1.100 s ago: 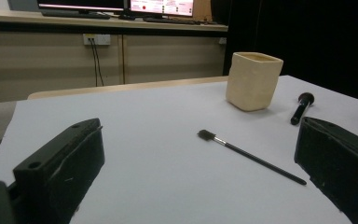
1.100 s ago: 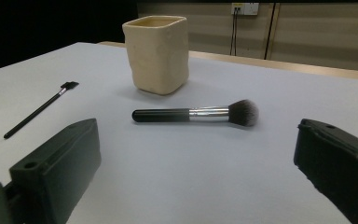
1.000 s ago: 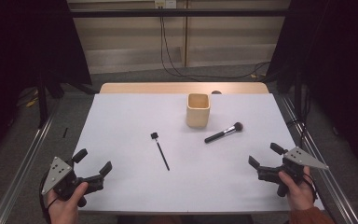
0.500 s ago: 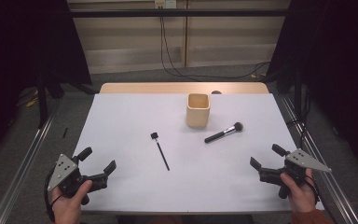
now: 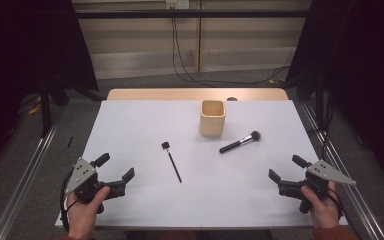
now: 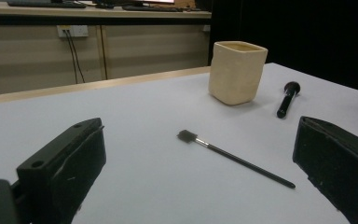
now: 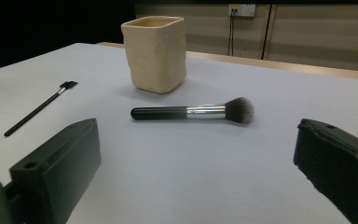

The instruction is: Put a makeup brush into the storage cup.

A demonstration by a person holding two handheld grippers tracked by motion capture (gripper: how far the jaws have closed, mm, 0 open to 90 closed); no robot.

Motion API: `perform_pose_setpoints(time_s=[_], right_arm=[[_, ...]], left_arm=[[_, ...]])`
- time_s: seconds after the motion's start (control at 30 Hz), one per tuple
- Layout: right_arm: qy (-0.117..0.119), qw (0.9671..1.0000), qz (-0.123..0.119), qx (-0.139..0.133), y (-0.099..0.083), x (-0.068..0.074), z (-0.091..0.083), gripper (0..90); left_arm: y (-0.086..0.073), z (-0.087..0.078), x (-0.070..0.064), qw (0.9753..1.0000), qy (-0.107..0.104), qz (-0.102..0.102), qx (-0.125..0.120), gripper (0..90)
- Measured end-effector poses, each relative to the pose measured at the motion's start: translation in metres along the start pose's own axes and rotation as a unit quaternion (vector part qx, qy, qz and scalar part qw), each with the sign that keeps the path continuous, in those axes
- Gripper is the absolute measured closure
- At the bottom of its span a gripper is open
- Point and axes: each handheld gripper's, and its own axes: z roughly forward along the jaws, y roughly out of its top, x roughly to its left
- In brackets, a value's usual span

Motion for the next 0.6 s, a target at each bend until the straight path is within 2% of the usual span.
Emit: perform_pose_setpoints(time_s=[0.13,0.2,0.37,0.6], right_arm=[[0.0,1.0,0.0,0.0,0.0,0.0,0.001,0.3],[0.002,1.0,-0.001,0.0,0.0,0.0,0.001,0.3],[0.003,1.0,0.001,0.002,0.0,0.0,0.002,0.3],[0.003,1.0,0.0,0.003,0.0,-0.001,0.001,0.3]], left_arm=[[0.001,0.007,-0.002,0.9998,-0.013,-0.013,0.006,3.1],[0.001,0.011,-0.003,0.9998,-0.015,-0.003,0.014,3.3],[0.005,0.02,-0.006,0.9998,-0.015,0.007,0.014,4.0],[0.01,0.037,-0.013,0.9994,-0.028,0.011,0.015,4.1]])
